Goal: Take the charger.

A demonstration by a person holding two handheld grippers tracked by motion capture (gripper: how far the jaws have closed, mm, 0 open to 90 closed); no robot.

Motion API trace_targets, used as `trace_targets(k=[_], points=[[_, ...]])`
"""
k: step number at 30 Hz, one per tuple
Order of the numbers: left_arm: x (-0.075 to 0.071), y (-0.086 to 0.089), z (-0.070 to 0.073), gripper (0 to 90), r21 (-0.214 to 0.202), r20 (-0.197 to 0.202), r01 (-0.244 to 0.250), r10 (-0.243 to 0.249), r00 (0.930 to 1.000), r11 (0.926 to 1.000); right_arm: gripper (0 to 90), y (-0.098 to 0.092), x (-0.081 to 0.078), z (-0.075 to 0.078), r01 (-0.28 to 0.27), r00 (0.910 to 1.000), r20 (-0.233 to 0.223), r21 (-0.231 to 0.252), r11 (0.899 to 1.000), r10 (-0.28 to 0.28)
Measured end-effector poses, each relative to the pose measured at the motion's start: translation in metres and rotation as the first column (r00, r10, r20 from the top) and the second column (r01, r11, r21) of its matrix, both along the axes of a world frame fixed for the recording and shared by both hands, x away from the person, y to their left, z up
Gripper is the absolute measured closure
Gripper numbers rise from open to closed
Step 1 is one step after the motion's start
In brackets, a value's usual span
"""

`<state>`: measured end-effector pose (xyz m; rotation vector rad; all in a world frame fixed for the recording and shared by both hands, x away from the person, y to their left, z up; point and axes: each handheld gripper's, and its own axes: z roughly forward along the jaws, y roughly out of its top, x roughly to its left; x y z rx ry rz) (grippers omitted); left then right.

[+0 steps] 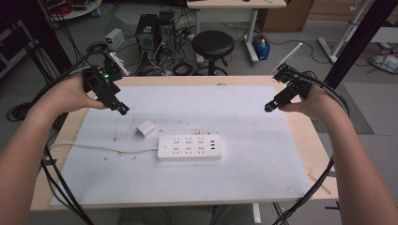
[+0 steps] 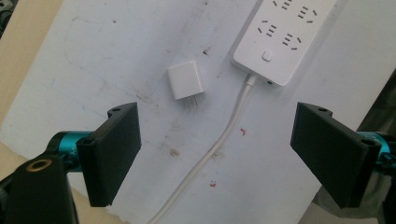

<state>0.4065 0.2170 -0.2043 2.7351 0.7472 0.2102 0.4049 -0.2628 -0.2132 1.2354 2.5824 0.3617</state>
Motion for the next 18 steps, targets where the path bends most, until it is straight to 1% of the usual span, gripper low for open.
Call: trace_targets(k=[1, 2, 5, 7, 8, 10, 12, 13, 14, 15, 16, 17, 18], points=[[0.001, -0.001, 0.0, 16.2, 0.001, -0.002, -0.002, 0.002, 1.0, 1.0, 11.5, 0.0, 0.0, 0.001, 0.004, 1.0, -0.001, 0.0, 1.0, -0.004], [0.001, -0.001, -0.001, 16.2, 0.0, -0.002, -0.004, 0.004, 1.0, 1.0, 11.5, 0.0, 0.001, 0.001, 0.006, 1.0, 0.003, 0.011, 1.0, -0.006], [0.004, -0.003, -0.004, 16.1, -0.004, -0.008, -0.004, 0.004, 1.0, 1.0, 11.4, 0.0, 0.003, 0.001, 0.019, 0.9997, -0.016, 0.045, 0.999, -0.018], [0.006, -0.006, -0.007, 16.1, -0.005, -0.013, -0.006, 0.006, 0.9999, 1.0, 11.4, 0.0, 0.004, 0.001, 0.03, 0.9993, -0.022, 0.048, 0.998, -0.029], [0.007, -0.006, -0.009, 16.1, 0.002, -0.012, -0.003, 0.003, 0.9999, 1.0, 11.4, -0.001, 0.004, 0.002, 0.038, 0.9991, -0.022, 0.054, 0.998, -0.037], [0.01, -0.008, -0.013, 16.1, -0.003, -0.017, -0.007, 0.007, 0.9998, 1.0, 11.4, -0.002, 0.003, 0.002, 0.054, 0.9984, -0.023, 0.061, 0.997, -0.052], [0.014, -0.008, -0.018, 16.2, 0.003, -0.025, -0.005, 0.005, 0.9997, 1.0, 11.4, -0.004, 0.003, 0.004, 0.064, 0.9979, -0.017, 0.065, 0.996, -0.063], [0.014, -0.008, -0.018, 16.2, 0.003, -0.025, -0.005, 0.005, 0.9997, 1.0, 11.5, -0.005, 0.003, 0.004, 0.071, 0.9974, -0.018, 0.072, 0.995, -0.07], [0.018, -0.01, -0.026, 16.2, 0.016, -0.031, -0.014, 0.014, 0.9994, 0.9998, 11.5, -0.006, 0.003, 0.005, 0.07, 0.9975, -0.015, 0.079, 0.994, -0.069], [0.02, -0.01, -0.03, 16.2, 0.017, -0.031, -0.018, 0.018, 0.9993, 0.9997, 11.5, -0.006, 0.003, 0.005, 0.073, 0.9973, -0.012, 0.082, 0.994, -0.072], [0.02, -0.01, -0.03, 16.2, 0.017, -0.031, -0.018, 0.018, 0.9993, 0.9997, 11.5, -0.006, 0.003, 0.005, 0.073, 0.9973, -0.012, 0.082, 0.994, -0.072], [0.021, -0.011, -0.034, 16.2, 0.017, -0.034, -0.021, 0.021, 0.9992, 0.9996, 11.5, -0.007, 0.003, 0.005, 0.074, 0.9973, -0.007, 0.08, 0.994, -0.074], [0.026, -0.013, -0.043, 16.2, 0.022, -0.039, -0.009, 0.009, 0.9992, 0.9997, 11.5, -0.007, 0.003, 0.005, 0.073, 0.9973, -0.002, 0.079, 0.994, -0.073]])
